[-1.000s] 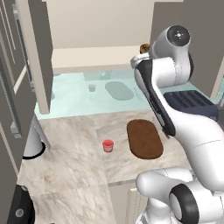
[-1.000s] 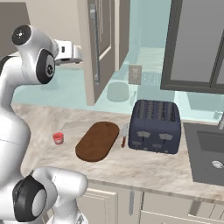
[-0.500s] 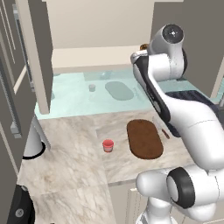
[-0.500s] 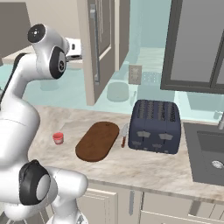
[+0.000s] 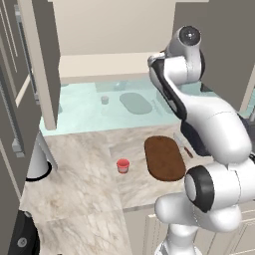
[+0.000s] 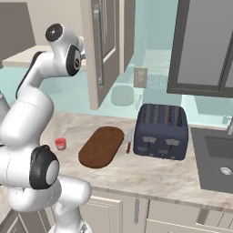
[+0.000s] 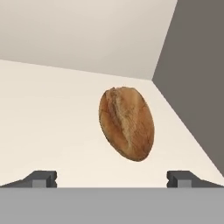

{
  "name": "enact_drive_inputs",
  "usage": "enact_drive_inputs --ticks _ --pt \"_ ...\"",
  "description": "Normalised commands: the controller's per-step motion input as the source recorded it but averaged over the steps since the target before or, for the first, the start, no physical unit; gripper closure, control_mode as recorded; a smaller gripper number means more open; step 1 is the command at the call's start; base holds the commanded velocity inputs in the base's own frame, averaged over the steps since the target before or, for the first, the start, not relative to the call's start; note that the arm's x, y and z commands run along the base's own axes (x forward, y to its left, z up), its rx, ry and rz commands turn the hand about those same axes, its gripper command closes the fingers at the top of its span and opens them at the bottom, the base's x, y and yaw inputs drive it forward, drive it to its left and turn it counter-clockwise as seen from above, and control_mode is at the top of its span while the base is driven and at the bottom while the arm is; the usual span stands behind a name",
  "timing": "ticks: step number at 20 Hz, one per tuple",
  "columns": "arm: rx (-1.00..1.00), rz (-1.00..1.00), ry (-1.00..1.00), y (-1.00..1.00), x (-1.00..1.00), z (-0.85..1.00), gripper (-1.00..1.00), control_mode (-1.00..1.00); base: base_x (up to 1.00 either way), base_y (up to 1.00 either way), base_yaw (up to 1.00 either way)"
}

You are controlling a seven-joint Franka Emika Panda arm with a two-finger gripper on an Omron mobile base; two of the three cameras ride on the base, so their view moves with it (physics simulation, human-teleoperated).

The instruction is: Pick the bread, place it on the cutting board, pick the jam, place it on the counter, and close the cabinet.

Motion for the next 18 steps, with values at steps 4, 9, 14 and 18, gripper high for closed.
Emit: enact_drive_inputs --ticks 4,9,14,18 --pt "0.0 -0.02 0.0 -0.01 0.49 0.0 -1.0 -1.0 0.0 0.0 0.0" --pt "0.0 -0.02 0.0 -0.06 0.46 0.0 -1.0 -1.0 0.0 0.0 0.0" --pt "0.0 -0.01 0.0 -0.09 0.32 0.0 -1.0 -1.0 0.0 0.0 0.0" --pt "0.0 -0.01 0.0 -0.07 0.26 0.0 -1.0 -1.0 0.0 0.0 0.0"
